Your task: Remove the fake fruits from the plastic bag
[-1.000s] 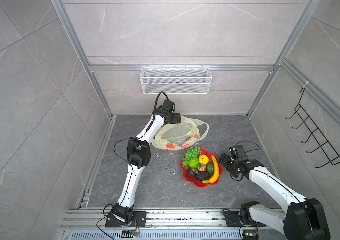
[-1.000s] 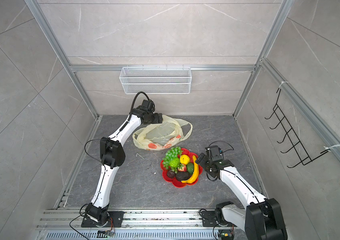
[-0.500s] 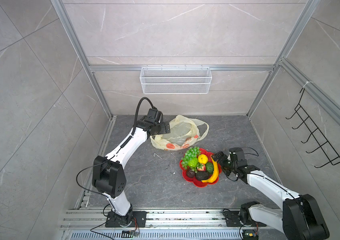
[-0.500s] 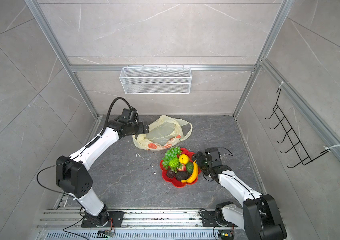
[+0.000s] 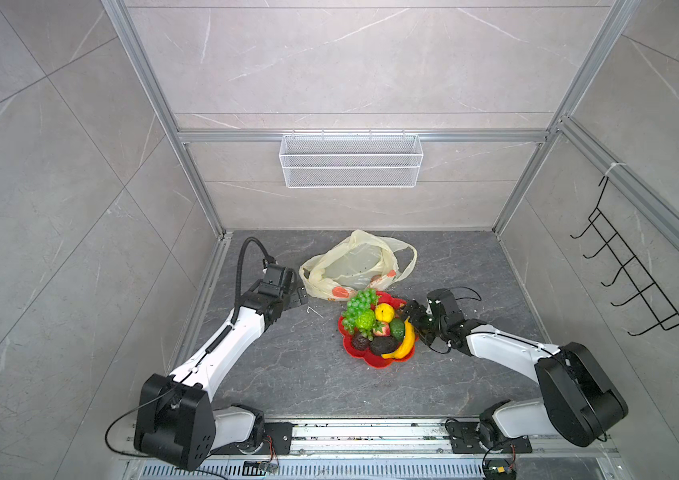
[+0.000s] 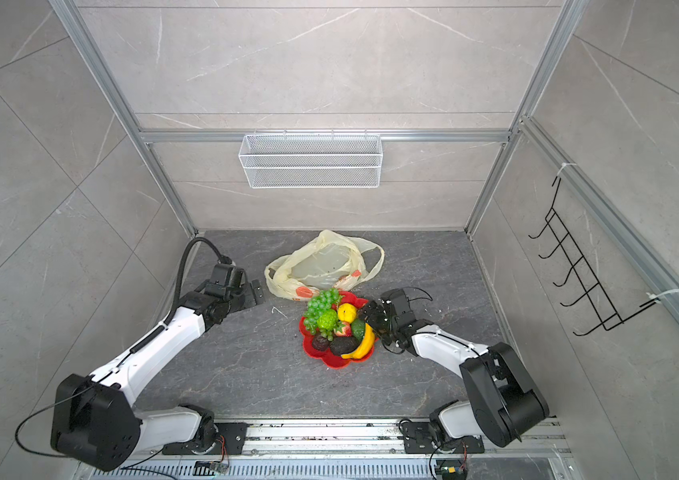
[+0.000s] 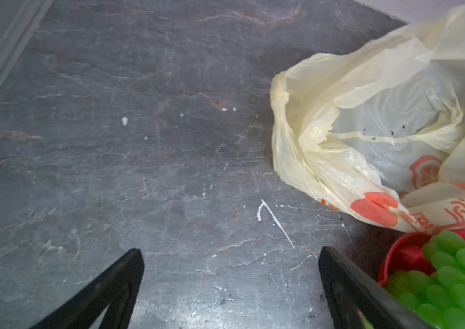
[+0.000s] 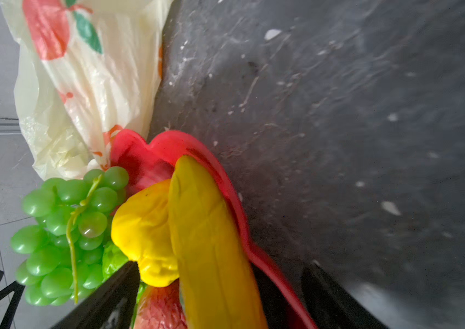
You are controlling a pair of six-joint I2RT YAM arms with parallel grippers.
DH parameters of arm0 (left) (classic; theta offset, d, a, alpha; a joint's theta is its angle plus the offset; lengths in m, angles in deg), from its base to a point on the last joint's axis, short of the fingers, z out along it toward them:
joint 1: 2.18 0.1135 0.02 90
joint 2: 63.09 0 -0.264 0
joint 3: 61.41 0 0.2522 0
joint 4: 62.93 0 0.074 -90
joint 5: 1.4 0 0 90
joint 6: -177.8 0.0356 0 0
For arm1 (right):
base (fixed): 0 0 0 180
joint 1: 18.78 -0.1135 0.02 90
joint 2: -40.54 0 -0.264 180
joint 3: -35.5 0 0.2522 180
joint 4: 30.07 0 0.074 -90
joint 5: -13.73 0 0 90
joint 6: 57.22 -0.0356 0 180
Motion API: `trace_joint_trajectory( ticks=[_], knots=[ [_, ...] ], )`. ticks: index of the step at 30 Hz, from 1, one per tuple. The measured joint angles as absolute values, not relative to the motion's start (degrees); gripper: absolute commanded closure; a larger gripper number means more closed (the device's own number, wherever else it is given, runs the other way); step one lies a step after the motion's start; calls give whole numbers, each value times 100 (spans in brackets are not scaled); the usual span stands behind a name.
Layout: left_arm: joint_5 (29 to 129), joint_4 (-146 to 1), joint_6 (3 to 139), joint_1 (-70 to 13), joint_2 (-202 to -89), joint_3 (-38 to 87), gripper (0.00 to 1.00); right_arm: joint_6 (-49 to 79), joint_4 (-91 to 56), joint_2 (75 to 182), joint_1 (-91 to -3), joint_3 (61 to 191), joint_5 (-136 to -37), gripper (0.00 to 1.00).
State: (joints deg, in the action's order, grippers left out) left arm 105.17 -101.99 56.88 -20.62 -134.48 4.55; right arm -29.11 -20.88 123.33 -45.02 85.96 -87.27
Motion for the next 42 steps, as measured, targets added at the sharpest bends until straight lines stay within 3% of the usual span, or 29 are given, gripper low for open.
trace_joint_trajectory(
  ticks=[8,18,24,30,34,42],
  knots=[
    [10843,-10061,5498,-1981,-13199,-80,1,-2893,-2147,12543,-4666,8789,-8461,0],
    [11383,-9666,5485,-1981,-13204,-161,0,-2262,-1179,11384,-4134,8789,-7678,0],
    [12305,-9115,5784,-1974,-13230,-415,0,-1189,-429,10617,-3905,8933,-6367,0],
    [13121,-7668,6953,-1836,-13254,-1311,0,348,-967,9926,-3800,8690,-4830,0],
    [13110,-6726,7638,-1557,-13582,-1663,1,1264,-1645,10359,-3638,8498,-4137,0],
    [11918,-4068,8726,-1039,-14576,-2762,0,2173,-3365,11598,-3385,7720,-4046,0]
  ],
)
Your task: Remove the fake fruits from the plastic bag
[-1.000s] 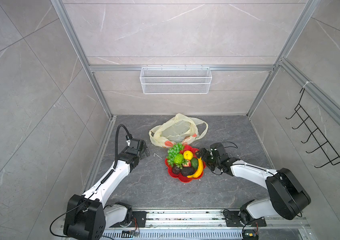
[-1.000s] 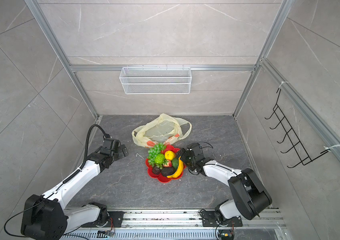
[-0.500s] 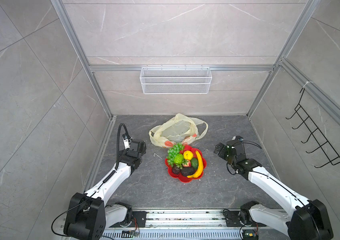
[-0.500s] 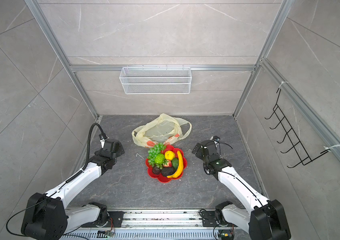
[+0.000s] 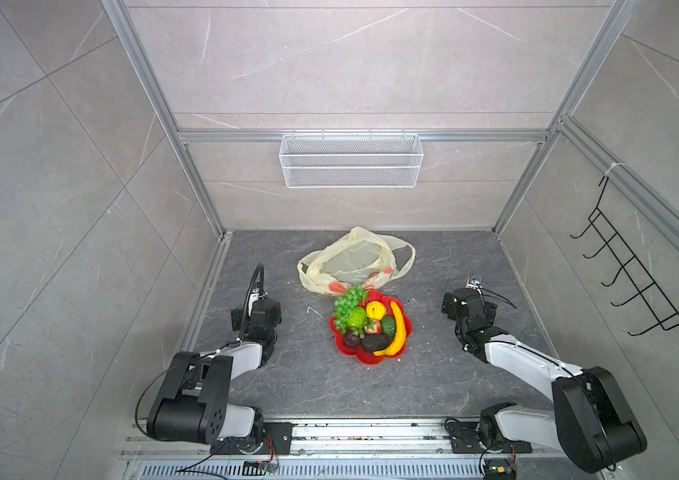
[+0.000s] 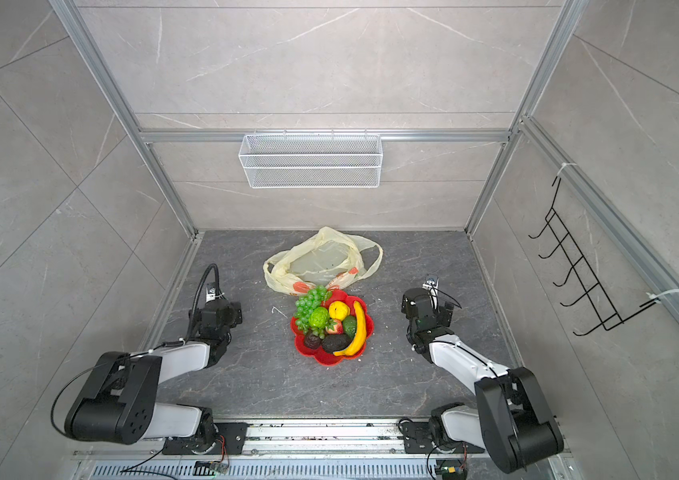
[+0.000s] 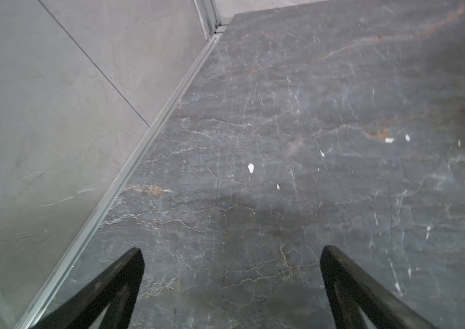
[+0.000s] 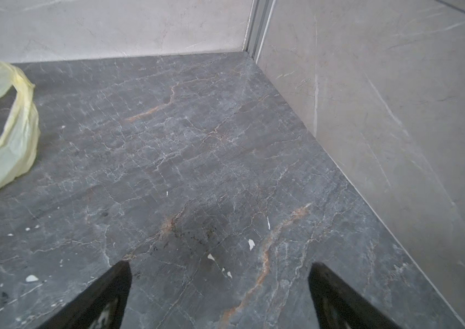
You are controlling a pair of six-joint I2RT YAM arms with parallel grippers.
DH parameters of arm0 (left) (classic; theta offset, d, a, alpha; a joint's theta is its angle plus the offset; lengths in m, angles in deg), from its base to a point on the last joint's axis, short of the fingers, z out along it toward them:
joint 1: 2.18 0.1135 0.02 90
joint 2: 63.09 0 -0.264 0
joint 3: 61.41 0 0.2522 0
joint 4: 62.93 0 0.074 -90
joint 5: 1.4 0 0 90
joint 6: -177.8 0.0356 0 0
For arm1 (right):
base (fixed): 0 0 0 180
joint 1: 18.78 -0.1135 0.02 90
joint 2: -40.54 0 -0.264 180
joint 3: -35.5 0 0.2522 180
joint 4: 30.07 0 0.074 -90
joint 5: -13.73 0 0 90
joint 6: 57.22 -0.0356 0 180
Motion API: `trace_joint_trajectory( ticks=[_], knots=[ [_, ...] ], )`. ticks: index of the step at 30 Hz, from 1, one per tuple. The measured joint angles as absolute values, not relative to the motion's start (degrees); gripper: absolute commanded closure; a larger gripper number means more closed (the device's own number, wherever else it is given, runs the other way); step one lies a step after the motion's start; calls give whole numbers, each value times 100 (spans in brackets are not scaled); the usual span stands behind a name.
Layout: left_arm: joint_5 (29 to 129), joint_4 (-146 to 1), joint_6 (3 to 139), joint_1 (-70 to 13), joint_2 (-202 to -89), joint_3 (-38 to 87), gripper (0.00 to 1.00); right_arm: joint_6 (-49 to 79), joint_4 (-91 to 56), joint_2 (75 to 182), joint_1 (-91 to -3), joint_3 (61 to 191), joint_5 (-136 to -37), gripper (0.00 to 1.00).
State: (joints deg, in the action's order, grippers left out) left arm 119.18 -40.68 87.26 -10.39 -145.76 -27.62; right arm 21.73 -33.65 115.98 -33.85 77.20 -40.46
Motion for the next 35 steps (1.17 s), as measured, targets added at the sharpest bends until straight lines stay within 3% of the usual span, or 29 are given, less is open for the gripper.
trace_joint_trajectory(
  ticks=[7,12,19,35],
  knots=[
    [10563,-3294,8783,-265,-14828,-2795,0,2990,-5214,12300,-3286,7316,-4605,0],
    [10061,-3189,8778,-79,-14919,-2780,0,3039,-5985,12479,-2650,7088,-5458,0],
    [9890,-3106,8778,-81,-14919,-2780,0,2958,-6545,12676,-2358,6933,-6017,0],
    [9862,-3074,8781,-81,-14919,-2780,0,2958,-6676,12676,-2358,6933,-6157,0]
  ],
)
